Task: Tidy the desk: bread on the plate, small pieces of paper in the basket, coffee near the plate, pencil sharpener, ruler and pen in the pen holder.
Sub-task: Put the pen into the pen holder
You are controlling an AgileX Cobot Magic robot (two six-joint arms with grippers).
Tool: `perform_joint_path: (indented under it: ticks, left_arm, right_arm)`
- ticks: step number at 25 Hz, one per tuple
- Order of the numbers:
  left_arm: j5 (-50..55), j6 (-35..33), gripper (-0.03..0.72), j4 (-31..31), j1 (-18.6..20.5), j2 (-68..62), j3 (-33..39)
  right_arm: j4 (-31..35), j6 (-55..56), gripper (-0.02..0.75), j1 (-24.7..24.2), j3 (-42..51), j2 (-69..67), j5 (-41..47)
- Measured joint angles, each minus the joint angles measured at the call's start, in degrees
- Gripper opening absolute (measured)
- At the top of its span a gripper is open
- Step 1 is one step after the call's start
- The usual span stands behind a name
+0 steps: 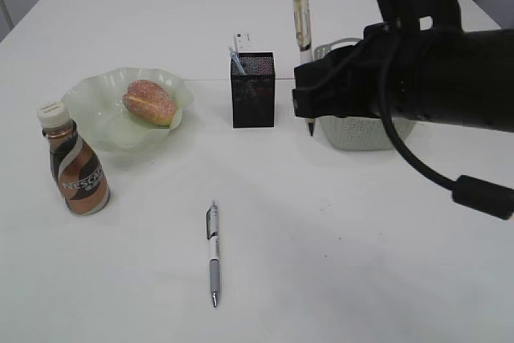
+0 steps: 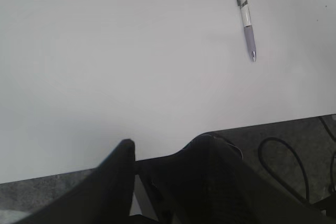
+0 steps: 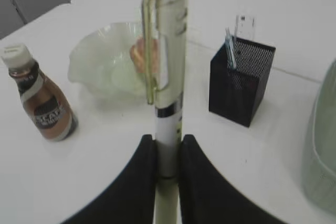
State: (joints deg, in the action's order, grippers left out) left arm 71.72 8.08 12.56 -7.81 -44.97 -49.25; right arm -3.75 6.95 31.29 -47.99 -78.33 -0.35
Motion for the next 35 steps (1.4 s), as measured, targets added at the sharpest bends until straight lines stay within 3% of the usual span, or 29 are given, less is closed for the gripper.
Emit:
perform_joint_path:
  ticks: [6, 13, 23, 35]
  left_arm:
    - [0.00, 0.00, 0.337, 0.68, 0.00, 0.00, 0.00]
    - [0.00, 0.00, 0.315, 0.82, 0.00, 0.00, 0.00]
    - [0.00, 0.00, 0.312, -0.38, 0.00, 0.00, 0.00]
    - [0.00, 0.00, 0.308, -1.08, 0.00, 0.00, 0.00]
  right_arm:
    - [-0.08, -5.25, 0.057, 0.00, -0.12, -8.06, -22.31]
    - [15.22, -20.04, 0.057, -0.40, -8.02, -18.92, -43.32]
    - [16.98, -21.56, 0.057, -4.24, -26.49, -39.64, -45.09]
    - [17.93, -21.56, 0.057, -6.02, -43.31, -54.64, -38.29]
